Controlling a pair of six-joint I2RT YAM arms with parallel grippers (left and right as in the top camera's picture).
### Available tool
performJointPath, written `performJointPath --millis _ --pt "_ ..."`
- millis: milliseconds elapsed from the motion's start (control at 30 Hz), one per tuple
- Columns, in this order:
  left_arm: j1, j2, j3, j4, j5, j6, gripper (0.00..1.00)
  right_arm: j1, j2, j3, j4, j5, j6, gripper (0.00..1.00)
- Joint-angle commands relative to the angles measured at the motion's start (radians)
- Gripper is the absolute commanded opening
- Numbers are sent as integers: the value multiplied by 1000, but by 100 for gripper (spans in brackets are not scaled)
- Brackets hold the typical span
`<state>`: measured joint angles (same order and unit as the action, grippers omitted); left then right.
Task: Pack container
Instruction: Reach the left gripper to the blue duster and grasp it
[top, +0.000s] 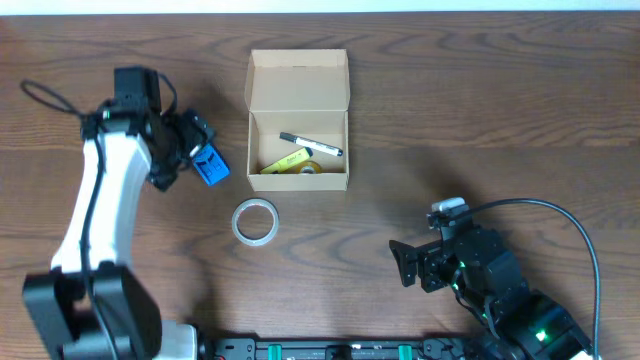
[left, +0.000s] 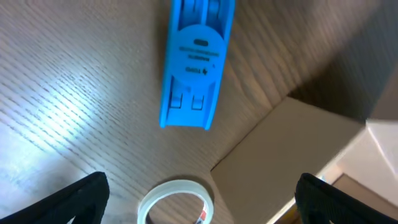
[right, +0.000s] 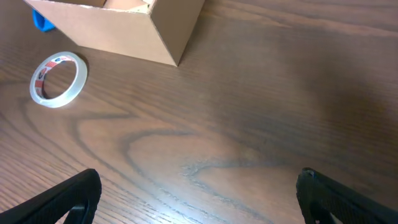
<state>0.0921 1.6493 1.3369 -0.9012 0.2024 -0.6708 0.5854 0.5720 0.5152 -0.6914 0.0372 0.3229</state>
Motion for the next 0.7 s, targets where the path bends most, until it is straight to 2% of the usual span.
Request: performJointPath --millis 0,200,667 --pt "8 93 117 -48 -44 -51 96 -9 -2 2 -1 7 13 99" --pt "14 205 191 -60 -44 -31 96 -9 -2 2 -1 8 13 99" --pt "14 360 193 -39 -56 134 96 -9 -2 2 -1 8 13 99"
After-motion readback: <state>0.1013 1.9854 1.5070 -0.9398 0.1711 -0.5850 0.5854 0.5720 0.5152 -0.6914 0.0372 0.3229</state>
